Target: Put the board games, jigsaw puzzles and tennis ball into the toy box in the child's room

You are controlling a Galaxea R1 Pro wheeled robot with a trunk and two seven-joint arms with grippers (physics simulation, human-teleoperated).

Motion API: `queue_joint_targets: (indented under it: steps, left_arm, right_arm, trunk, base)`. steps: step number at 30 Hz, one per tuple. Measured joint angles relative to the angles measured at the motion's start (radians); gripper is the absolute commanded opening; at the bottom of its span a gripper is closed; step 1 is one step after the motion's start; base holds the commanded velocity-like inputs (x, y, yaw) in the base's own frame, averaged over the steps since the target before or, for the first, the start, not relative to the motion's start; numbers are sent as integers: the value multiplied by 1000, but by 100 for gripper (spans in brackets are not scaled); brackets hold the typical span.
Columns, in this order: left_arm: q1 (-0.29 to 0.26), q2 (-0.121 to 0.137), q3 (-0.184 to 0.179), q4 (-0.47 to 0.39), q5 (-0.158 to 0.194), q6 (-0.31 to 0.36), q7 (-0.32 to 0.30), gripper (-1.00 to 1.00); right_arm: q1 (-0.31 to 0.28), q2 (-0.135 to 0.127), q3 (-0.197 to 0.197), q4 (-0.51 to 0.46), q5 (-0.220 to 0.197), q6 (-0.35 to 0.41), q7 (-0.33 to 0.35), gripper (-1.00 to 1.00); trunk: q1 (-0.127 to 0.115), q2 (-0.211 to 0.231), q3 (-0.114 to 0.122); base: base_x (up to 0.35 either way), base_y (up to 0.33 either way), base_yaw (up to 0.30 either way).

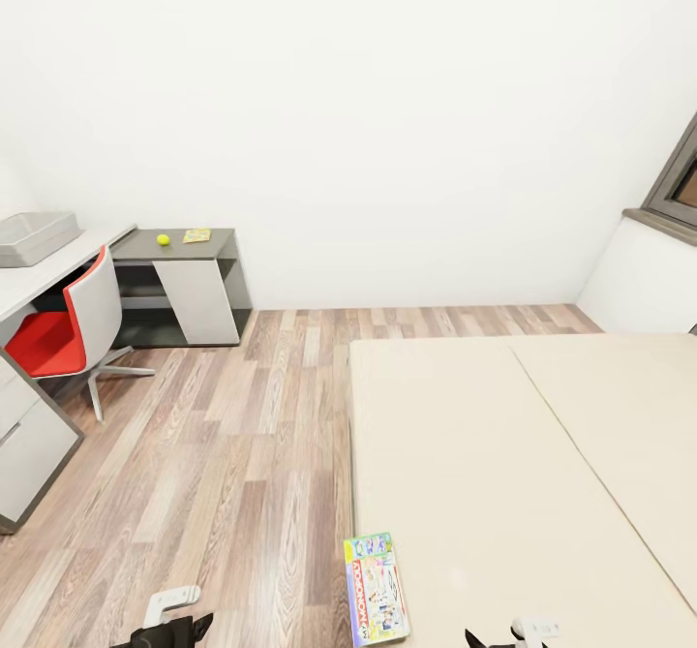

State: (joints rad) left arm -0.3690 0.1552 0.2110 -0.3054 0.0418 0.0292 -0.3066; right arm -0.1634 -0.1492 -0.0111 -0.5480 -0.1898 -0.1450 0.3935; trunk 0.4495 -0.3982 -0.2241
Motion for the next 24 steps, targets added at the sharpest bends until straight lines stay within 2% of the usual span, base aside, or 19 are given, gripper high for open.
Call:
queue_joint_targets:
  steps: [16,24]
  left_arm:
    - [0,-2,0,1,0,0,0,100]
    - [0,-3,0,1,0,0,0,100]
  right_arm:
    - [0,2,0,2,1,0,-18,100]
    - [0,3,-2,39,0,0,-19,100]
  trunk:
    - [0,0,0]
    - [0,0,0]
  base:
    - [0,4,0]
    - [0,145,0]
